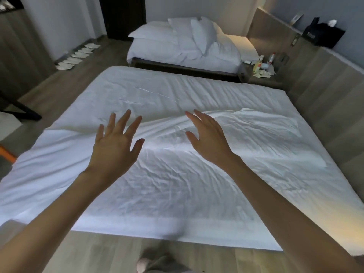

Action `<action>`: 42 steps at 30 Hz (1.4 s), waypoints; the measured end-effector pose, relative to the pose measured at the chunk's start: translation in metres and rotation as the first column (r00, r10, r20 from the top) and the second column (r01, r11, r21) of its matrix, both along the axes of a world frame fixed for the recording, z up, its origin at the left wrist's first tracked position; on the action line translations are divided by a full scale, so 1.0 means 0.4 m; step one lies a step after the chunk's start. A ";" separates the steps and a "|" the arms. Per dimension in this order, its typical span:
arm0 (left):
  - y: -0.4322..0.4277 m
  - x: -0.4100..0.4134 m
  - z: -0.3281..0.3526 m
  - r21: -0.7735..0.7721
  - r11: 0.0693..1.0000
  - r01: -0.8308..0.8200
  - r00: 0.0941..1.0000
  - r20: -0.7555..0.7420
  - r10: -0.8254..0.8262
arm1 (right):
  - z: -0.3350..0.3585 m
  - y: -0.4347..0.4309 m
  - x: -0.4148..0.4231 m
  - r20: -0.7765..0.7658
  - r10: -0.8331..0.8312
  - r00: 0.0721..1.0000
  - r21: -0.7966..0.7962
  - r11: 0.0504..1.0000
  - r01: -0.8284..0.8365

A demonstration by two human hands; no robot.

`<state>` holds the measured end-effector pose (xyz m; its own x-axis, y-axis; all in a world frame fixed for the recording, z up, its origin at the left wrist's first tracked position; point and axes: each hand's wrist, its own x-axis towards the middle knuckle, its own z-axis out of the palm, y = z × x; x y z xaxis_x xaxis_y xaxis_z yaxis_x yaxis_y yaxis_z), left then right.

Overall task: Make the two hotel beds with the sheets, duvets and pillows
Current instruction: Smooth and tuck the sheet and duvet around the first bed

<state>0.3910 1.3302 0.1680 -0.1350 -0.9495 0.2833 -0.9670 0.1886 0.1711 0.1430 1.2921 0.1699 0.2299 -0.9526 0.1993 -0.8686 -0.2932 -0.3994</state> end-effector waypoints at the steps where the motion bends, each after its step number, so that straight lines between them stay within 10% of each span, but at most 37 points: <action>1: -0.012 0.043 -0.004 0.004 1.000 -0.007 1.000 0.005 0.007 | -0.006 -0.021 0.046 -0.007 0.016 1.000 -0.005 1.000 -0.016; 22: -0.289 1.019 -0.083 0.146 0.981 -0.124 0.992 0.042 0.120 | -0.154 -0.333 1.094 -0.132 0.161 0.978 0.045 0.987 -0.157; 42: -0.402 1.783 -0.107 0.248 0.948 0.200 0.976 0.038 -0.216 | -0.262 -0.199 1.850 -0.069 -0.262 0.963 0.101 0.958 0.268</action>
